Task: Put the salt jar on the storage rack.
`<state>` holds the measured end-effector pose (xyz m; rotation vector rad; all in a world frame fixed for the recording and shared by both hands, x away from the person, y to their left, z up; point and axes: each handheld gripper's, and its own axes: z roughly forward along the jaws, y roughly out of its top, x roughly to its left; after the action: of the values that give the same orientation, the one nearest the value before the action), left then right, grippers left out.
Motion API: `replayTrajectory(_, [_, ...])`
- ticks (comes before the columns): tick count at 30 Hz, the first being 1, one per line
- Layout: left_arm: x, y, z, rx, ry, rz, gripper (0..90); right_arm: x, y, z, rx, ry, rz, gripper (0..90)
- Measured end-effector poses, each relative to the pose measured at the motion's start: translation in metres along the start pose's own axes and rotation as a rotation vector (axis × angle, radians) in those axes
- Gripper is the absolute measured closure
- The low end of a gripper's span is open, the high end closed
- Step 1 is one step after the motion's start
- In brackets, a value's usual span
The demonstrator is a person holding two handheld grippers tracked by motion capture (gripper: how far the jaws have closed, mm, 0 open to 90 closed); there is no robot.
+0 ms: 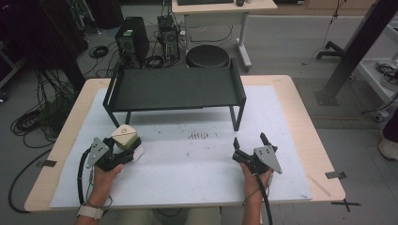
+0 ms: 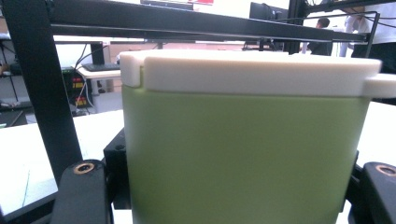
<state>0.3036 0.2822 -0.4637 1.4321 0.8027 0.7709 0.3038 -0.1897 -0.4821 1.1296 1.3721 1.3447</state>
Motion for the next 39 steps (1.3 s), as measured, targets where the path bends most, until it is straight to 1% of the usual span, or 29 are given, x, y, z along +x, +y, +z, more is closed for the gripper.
replayTrajectory(5, [0.0,0.0,0.0,0.0,-0.001,-0.001,29.1,0.0001,0.0001,0.0002,0.004,-0.003,0.002,4.2])
replayTrajectory(22, [0.0,0.0,0.0001,0.0,-0.001,-0.002,29.1,0.0006,-0.0003,-0.0007,-0.008,-0.009,-0.004,3.5])
replayTrajectory(32, [0.0003,0.0001,0.0002,0.002,-0.002,-0.002,29.0,0.0001,0.0,0.0001,0.003,-0.015,0.007,3.8])
replayTrajectory(39, [0.0003,0.0001,0.0002,0.002,-0.002,-0.002,29.1,0.0002,-0.0002,-0.0005,-0.005,-0.02,0.008,4.0])
